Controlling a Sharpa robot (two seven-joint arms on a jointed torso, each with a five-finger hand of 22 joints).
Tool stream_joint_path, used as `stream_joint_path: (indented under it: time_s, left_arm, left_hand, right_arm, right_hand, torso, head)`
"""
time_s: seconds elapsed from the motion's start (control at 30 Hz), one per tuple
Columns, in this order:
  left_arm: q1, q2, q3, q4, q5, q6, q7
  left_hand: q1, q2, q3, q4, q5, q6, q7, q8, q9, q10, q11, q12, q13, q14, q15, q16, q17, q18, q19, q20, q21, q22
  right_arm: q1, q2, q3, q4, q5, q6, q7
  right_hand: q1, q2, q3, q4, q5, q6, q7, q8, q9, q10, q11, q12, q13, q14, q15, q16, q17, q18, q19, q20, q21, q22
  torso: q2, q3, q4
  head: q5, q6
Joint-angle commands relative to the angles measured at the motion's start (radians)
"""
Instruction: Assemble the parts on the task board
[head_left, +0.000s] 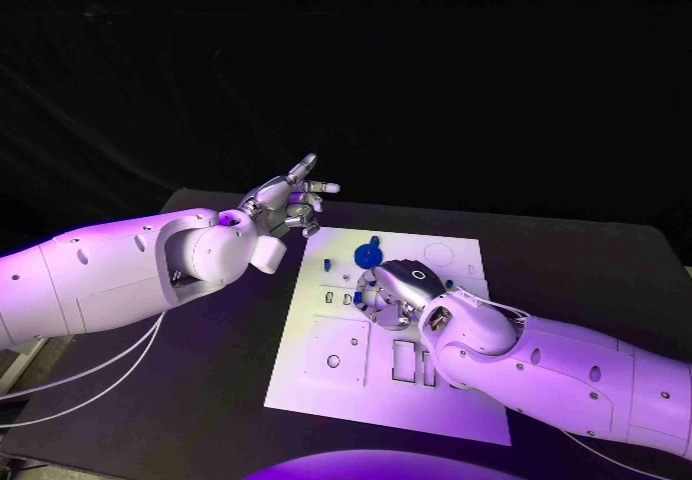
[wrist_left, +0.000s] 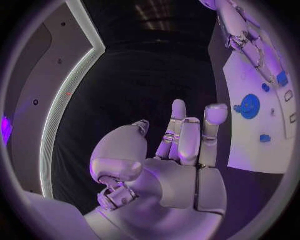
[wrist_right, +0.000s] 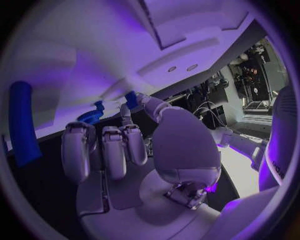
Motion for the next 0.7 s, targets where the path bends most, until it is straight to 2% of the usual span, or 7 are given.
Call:
stream_joint_path:
  time_s: [0.03, 0.47, 0.7]
  left_arm:
    - [0.002, 0.002, 0.001, 0.002, -0.008, 0.026, 0.000]
    - [0.002, 0.002, 0.001, 0.002, -0.014, 0.032, -0.002]
    - [0.002, 0.001, 0.001, 0.003, -0.015, 0.032, -0.002]
  left_hand:
    - [0.006, 0.007, -0.006, -0.001, 0.007, -0.005, -0.001, -0.006, -0.001, -0.005, 0.000, -0.004, -0.002, -0.004, 0.002, -0.002, 0.001, 0.007, 0.004, 0.004, 0.000, 0.001]
    - [0.009, 0.008, -0.007, -0.001, 0.007, -0.004, -0.001, -0.005, -0.001, -0.006, 0.000, -0.004, -0.003, -0.002, 0.003, 0.002, 0.006, 0.006, 0.010, 0.004, 0.005, 0.009]
    - [0.009, 0.008, -0.007, -0.001, 0.007, -0.004, -0.001, -0.005, -0.001, -0.006, 0.000, -0.004, -0.003, -0.002, 0.003, 0.002, 0.006, 0.006, 0.010, 0.004, 0.005, 0.009]
  right_arm:
    - [-0.001, 0.001, 0.000, -0.001, -0.016, 0.012, -0.004]
    - [-0.001, 0.001, 0.000, -0.003, -0.018, 0.022, -0.005]
    - [-0.001, 0.000, 0.000, -0.003, -0.018, 0.024, -0.005]
  right_hand:
    - [0.004, -0.010, -0.006, -0.002, -0.005, -0.006, 0.001, -0.004, -0.001, -0.005, 0.005, -0.007, 0.131, 0.096, 0.006, -0.001, 0.237, 0.000, 0.017, 0.003, -0.006, 0.187]
    - [0.001, -0.014, -0.009, 0.000, -0.011, -0.019, 0.007, -0.013, -0.007, -0.012, 0.011, -0.014, 0.124, 0.095, 0.011, -0.003, 0.230, 0.002, 0.012, 0.006, -0.016, 0.182]
    - [0.006, -0.007, -0.006, 0.000, -0.015, -0.011, 0.006, -0.011, -0.007, -0.011, 0.011, -0.012, 0.126, 0.095, 0.013, -0.003, 0.230, 0.002, 0.012, 0.009, -0.017, 0.183]
  torso:
    - [0.000, 0.0002, -0.0008]
    - [0.000, -0.0002, 0.0001]
    - [0.000, -0.0006, -0.0008]
  head:
    - [0.000, -0.001]
    - [-0.002, -0.002]
    - [-0.002, -0.002]
